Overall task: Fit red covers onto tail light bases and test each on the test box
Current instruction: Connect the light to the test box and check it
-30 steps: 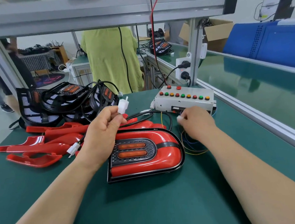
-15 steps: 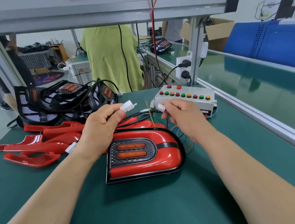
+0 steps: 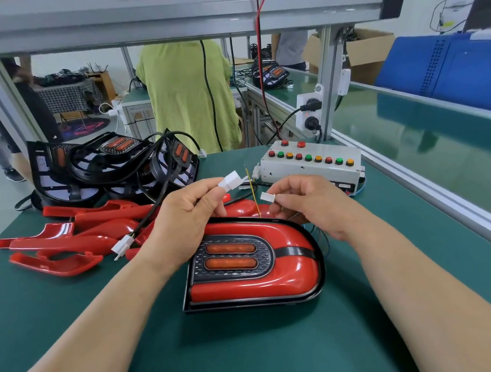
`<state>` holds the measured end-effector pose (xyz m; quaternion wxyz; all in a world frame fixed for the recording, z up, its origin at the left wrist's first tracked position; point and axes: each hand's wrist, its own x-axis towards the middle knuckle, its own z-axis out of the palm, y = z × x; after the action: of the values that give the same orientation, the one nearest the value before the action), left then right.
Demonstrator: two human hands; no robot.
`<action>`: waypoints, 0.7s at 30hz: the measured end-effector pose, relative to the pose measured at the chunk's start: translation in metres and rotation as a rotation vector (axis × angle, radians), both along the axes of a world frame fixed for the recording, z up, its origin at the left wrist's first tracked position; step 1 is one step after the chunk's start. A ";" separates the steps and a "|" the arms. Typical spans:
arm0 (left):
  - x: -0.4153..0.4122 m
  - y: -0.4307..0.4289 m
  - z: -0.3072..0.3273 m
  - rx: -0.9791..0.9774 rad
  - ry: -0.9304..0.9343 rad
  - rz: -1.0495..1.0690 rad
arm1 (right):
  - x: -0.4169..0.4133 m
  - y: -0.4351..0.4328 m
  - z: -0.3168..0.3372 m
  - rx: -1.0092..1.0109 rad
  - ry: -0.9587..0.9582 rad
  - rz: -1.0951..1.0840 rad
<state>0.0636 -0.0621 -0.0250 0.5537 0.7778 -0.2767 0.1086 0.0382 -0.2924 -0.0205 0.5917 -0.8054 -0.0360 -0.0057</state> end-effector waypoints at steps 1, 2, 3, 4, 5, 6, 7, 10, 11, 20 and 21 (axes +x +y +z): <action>-0.001 -0.001 -0.001 0.005 -0.001 -0.003 | 0.000 0.000 0.000 0.011 -0.005 -0.004; -0.001 -0.002 -0.002 0.011 -0.004 -0.003 | 0.000 0.001 0.000 0.018 -0.013 -0.010; -0.002 -0.002 -0.003 0.019 -0.009 0.005 | 0.001 0.001 -0.001 0.012 -0.028 -0.014; -0.002 -0.003 -0.004 0.031 -0.014 0.020 | 0.001 0.002 -0.002 -0.006 -0.045 -0.020; -0.003 -0.003 -0.004 0.042 -0.018 0.034 | 0.002 0.003 -0.002 -0.029 -0.065 -0.028; -0.003 -0.003 -0.004 0.049 -0.022 0.042 | 0.002 0.003 -0.003 -0.044 -0.080 -0.042; -0.003 -0.003 -0.004 0.052 -0.025 0.044 | 0.002 0.002 -0.003 -0.047 -0.089 -0.062; 0.000 -0.001 -0.003 0.046 -0.033 0.035 | 0.003 0.000 -0.004 -0.038 -0.116 -0.138; 0.002 0.000 -0.003 0.044 -0.037 0.037 | 0.003 -0.001 -0.004 -0.046 -0.138 -0.163; 0.011 0.007 0.016 0.132 -0.094 0.023 | 0.002 0.001 -0.006 0.004 -0.163 -0.142; 0.011 0.006 0.019 0.171 -0.091 0.006 | 0.003 0.002 -0.007 0.011 -0.160 -0.140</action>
<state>0.0750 -0.0563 -0.0058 0.4719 0.8172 -0.3076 0.1217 0.0411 -0.2908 -0.0276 0.5896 -0.7995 -0.0271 -0.1116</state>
